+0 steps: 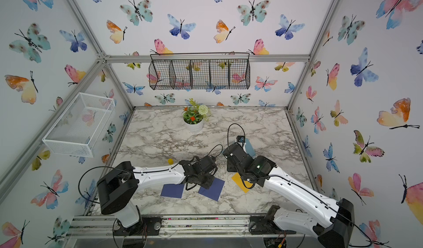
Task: Seal the envelope with a glue stick
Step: Seal the envelope at the center of the board.
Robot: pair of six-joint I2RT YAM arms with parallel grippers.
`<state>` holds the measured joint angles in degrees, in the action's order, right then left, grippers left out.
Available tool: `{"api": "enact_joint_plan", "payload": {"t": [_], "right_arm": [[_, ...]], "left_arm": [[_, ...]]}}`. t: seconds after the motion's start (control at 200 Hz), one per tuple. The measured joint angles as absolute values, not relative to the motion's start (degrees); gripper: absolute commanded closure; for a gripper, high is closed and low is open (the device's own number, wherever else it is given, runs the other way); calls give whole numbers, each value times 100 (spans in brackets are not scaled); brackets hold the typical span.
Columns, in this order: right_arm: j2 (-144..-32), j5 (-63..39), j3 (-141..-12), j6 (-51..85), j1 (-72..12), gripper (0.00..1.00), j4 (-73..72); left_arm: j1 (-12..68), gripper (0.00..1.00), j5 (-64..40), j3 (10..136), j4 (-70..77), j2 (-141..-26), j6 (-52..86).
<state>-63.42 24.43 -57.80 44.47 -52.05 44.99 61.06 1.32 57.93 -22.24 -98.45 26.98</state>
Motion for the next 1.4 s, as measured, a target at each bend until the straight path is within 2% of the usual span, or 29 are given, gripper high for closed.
{"api": "enact_joint_plan", "payload": {"t": [0.591,0.891,1.196,1.401], "right_arm": [[-6342,2445,-5780,4451,-5205,97,4504],[-6342,2443,-5780,4451,-5205,97,4504],[-6335,2440,-5780,4453,-5205,97,4504],[-6331,2440,-5780,4453,-5205,98,4506]], "left_arm": [[6088,96,10,5627,-1959,-9966,2700],[6084,96,1,5653,-2224,-9480,2722],[6084,96,-189,5011,-2036,-9421,2882],[6080,97,-357,5002,-1669,-9531,2956]]}}
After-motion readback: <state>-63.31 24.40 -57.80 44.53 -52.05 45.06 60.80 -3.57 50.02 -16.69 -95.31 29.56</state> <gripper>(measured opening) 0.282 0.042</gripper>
